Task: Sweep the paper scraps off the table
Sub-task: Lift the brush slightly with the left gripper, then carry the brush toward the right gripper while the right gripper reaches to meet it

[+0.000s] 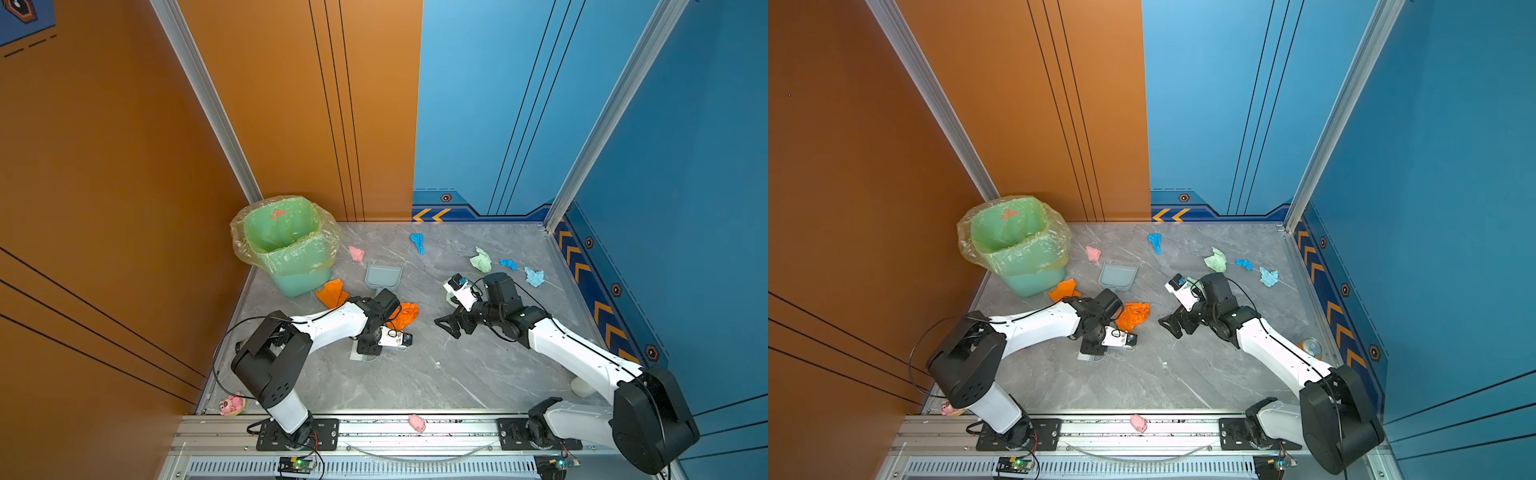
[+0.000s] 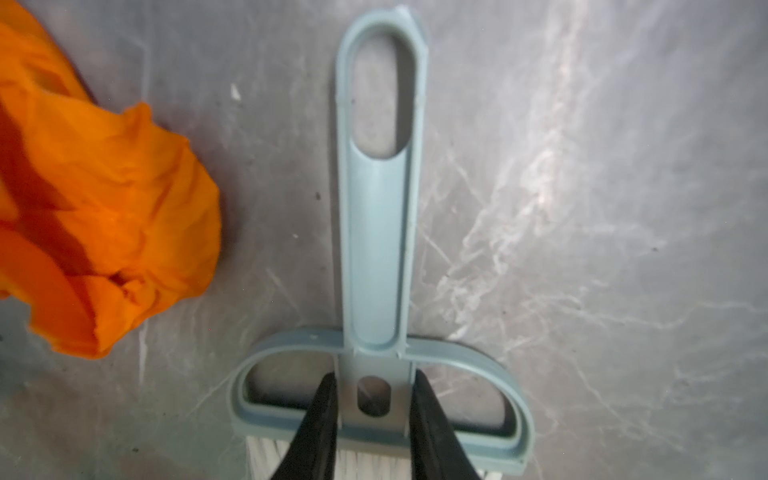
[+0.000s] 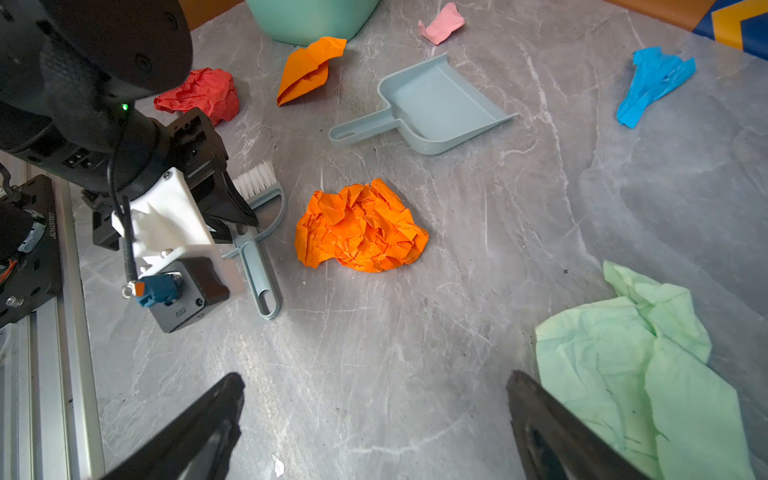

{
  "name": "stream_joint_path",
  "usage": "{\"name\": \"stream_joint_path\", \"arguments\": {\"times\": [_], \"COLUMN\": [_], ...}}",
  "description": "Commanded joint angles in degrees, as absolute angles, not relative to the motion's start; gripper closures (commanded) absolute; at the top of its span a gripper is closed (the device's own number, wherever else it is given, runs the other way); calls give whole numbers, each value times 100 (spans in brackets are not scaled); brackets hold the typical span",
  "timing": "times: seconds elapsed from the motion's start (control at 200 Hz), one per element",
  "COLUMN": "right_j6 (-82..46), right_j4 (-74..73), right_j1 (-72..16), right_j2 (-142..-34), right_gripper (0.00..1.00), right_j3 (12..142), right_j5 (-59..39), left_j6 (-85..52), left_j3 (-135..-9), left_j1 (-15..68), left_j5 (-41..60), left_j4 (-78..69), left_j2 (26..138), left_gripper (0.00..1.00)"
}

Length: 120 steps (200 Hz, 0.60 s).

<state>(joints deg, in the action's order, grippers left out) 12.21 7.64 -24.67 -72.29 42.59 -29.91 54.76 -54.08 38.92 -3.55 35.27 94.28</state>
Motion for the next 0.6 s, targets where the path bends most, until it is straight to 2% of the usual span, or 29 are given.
{"name": "stream_joint_path", "arguments": {"times": [0.0, 0.185, 0.596], "right_j6": [1418, 1726, 2223], "right_j4": [1251, 2091, 2235], "right_j1": [-2375, -2294, -2480], "right_j2": [-7430, -7774, -8066], "right_gripper": [0, 0, 0], "right_j3": [4646, 5384, 6146], "right_j5": [-3282, -3895, -4654], "left_j6": [5291, 5221, 5095], "left_j3": [-5336, -5223, -5261], "left_j1": [3792, 3527, 3062], "left_j5": [1, 768, 2379], "left_j4": [3240, 3004, 2881], "left_j2": [9082, 8462, 7688], "left_gripper": [100, 100, 100]}}
